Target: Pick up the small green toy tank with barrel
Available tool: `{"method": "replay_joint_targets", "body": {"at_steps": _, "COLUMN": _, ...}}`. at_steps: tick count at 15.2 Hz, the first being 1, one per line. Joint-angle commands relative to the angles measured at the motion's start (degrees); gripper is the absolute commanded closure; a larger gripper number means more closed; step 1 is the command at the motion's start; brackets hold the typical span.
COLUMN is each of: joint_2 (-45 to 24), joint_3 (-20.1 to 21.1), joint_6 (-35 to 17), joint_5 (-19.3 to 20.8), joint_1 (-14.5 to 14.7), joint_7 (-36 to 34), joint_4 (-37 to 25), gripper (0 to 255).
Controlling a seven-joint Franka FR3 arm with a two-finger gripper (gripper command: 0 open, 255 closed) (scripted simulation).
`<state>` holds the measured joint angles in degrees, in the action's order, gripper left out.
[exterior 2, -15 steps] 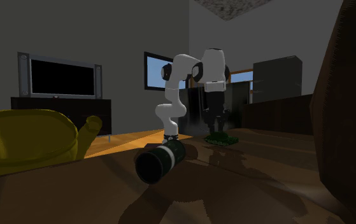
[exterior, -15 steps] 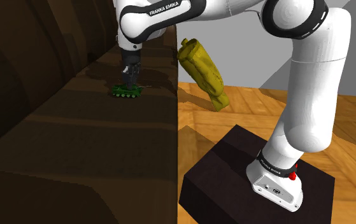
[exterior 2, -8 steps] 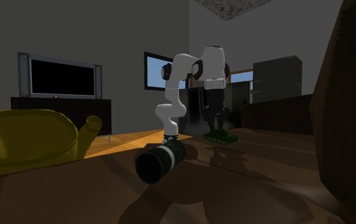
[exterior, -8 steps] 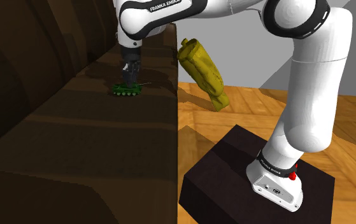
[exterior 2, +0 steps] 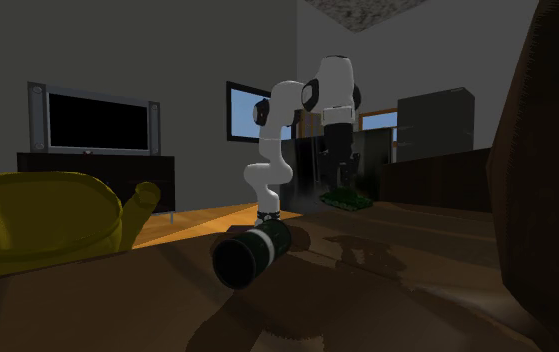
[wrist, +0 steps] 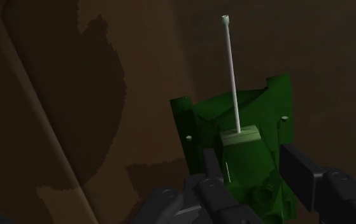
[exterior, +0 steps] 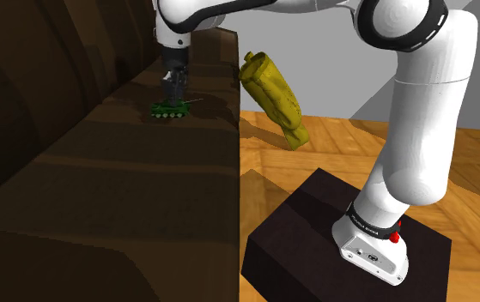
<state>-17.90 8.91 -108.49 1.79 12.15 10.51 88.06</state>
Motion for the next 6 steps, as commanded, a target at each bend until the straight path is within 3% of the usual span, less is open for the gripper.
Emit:
{"method": "replay_joint_targets", "body": {"at_steps": 1, "joint_2": 0.3, "joint_3": 0.0, "joint_6": 1.5, "joint_5": 0.0, "joint_1": 0.0, "joint_7": 0.0, "joint_4": -1.3, "gripper": 255}}
{"method": "replay_joint_targets", "body": {"at_steps": 6, "joint_2": 0.3, "joint_3": 0.1, "joint_6": 3.9, "joint_5": -0.1, "joint_1": 0.1, "joint_7": 0.0, "joint_4": -3.6, "gripper": 255}}
